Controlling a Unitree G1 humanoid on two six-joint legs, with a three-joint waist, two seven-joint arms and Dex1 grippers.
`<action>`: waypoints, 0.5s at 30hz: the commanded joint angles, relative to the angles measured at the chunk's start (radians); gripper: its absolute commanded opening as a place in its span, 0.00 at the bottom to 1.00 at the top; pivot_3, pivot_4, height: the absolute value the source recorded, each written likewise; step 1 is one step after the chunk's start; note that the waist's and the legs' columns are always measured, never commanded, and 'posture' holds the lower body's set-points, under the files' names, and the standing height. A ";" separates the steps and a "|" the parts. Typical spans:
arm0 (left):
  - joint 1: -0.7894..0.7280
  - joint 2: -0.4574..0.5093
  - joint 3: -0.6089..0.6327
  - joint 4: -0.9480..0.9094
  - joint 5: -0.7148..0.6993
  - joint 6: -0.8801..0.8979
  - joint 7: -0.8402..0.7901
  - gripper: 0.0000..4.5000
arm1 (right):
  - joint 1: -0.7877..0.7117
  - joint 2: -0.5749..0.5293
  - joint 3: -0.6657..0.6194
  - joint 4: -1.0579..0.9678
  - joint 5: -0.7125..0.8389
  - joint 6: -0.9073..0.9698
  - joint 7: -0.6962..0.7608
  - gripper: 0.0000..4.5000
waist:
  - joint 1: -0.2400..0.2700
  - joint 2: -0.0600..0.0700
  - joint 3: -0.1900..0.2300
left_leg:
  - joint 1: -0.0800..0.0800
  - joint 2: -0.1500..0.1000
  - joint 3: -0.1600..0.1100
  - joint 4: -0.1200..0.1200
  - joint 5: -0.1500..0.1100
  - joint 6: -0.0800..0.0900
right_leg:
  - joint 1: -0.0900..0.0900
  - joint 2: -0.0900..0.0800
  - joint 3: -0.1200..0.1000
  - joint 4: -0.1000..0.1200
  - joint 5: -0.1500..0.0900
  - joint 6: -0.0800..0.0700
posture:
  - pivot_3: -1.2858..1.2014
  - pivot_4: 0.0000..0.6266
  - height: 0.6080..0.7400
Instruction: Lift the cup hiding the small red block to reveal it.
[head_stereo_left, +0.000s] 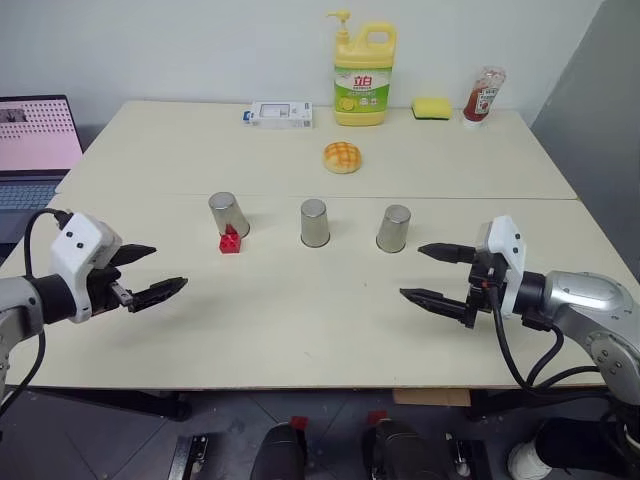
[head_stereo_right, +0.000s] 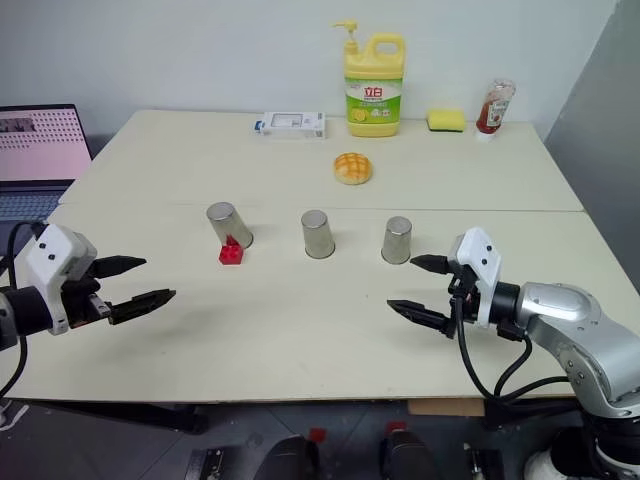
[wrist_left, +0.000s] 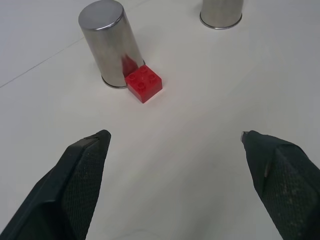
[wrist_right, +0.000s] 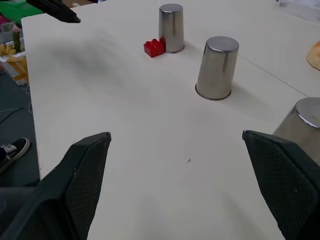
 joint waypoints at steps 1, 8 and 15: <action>-0.011 -0.002 0.020 -0.037 -0.009 0.004 0.016 0.99 | -0.024 -0.005 -0.014 -0.012 -0.001 -0.017 0.013 1.00 | 0.000 0.000 0.000 | 0.000 0.000 0.000 0.000 0.000 0.000 | 0.000 0.000 0.000 0.000 0.000 0.000 | 0.52 0.24 1.00; 0.005 -0.010 0.029 -0.054 -0.010 0.010 0.027 0.99 | -0.017 -0.014 -0.028 -0.006 0.000 -0.012 0.021 1.00 | 0.000 0.000 0.000 | 0.000 0.000 0.000 0.000 0.000 0.000 | 0.000 0.000 0.000 0.000 0.000 0.000 | 0.52 0.24 1.00; 0.003 -0.013 0.029 -0.063 -0.016 0.014 0.034 0.99 | -0.021 -0.022 -0.030 0.005 0.018 0.004 0.039 1.00 | 0.000 0.000 0.000 | 0.000 0.000 0.000 0.000 0.000 0.000 | 0.000 0.000 0.000 0.000 0.000 0.000 | 0.52 0.24 1.00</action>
